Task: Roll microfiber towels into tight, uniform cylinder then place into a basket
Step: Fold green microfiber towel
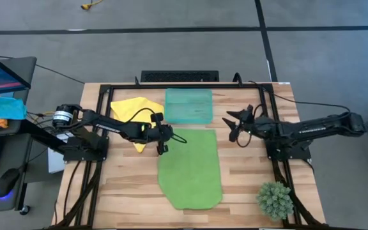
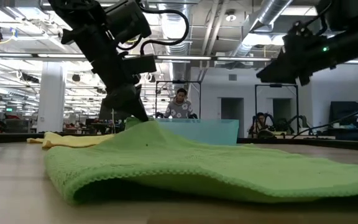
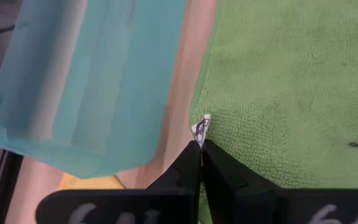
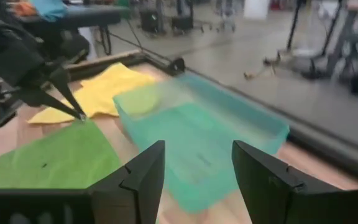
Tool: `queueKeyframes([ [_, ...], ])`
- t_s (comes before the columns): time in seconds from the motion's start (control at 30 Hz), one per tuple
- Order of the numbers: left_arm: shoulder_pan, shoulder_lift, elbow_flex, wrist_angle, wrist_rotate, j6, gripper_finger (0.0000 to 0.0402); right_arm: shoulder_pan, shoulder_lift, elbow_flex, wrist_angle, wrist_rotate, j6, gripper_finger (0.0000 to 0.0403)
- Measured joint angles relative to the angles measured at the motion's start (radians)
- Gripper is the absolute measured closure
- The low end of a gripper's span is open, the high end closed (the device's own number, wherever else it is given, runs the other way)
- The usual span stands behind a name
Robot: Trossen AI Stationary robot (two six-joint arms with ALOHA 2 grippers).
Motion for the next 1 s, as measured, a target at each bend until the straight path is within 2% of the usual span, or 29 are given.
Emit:
queueKeyframes([
  [0.23, 0.028, 0.0, 0.0, -0.001, 0.042, 0.0, 0.0401, -0.079, 0.031, 0.051, -0.179, -0.151, 0.197, 0.0193],
  [0.4, 0.026, 0.0, 0.0, -0.005, 0.043, -0.012, 0.0401, -0.1, 0.081, 0.123, -0.332, -0.208, 0.275, 0.0193],
  [0.53, 0.026, 0.0, 0.0, -0.012, 0.045, -0.036, 0.0401, -0.099, 0.145, 0.133, -0.334, -0.273, 0.276, 0.0193],
  [0.83, 0.026, 0.0, 0.0, -0.014, 0.068, -0.048, 0.0401, -0.103, 0.297, 0.134, -0.293, -0.288, 0.322, 0.0193],
  [1.0, 0.026, 0.0, 0.0, -0.013, 0.068, -0.043, 0.0401, -0.126, 0.364, 0.157, -0.265, -0.358, 0.354, 0.0193],
])
